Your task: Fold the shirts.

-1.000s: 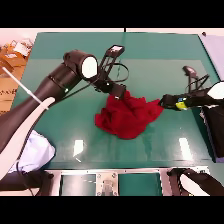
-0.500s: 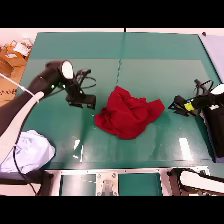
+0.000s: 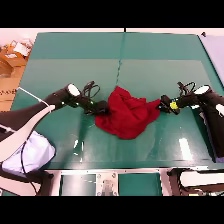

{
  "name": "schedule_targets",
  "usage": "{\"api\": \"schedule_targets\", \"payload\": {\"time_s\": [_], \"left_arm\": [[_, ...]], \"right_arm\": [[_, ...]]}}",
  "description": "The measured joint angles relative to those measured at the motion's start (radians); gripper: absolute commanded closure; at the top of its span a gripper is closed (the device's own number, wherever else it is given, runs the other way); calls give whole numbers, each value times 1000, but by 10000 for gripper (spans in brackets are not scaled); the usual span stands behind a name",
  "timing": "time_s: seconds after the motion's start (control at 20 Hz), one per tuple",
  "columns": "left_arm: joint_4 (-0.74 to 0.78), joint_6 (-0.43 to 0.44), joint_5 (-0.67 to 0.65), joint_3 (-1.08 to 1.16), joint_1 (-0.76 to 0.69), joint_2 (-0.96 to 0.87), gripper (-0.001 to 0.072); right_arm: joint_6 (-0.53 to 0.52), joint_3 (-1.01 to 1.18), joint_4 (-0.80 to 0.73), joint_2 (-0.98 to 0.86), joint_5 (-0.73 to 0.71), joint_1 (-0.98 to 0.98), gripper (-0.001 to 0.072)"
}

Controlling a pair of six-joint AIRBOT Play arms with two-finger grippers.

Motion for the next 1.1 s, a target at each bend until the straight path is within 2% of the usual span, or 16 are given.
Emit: {"api": "schedule_targets", "payload": {"time_s": [0.2,0.4,0.6,0.7,0.85,1.1], "left_arm": [[-37,40,-79,10,29,18,684],[151,-59,-202,14,133,177,683],[285,-129,-259,32,224,397,683],[284,-130,-272,83,241,504,683],[222,-86,-261,225,255,621,683],[143,-21,-252,558,261,713,682]], "right_arm": [[-22,9,3,-2,-3,-6,698],[-27,61,-27,80,3,-64,698],[-18,132,0,283,52,-104,697],[-8,189,12,411,65,-114,697],[-5,321,56,608,70,-119,696],[-1,573,78,830,35,-122,695]]}}
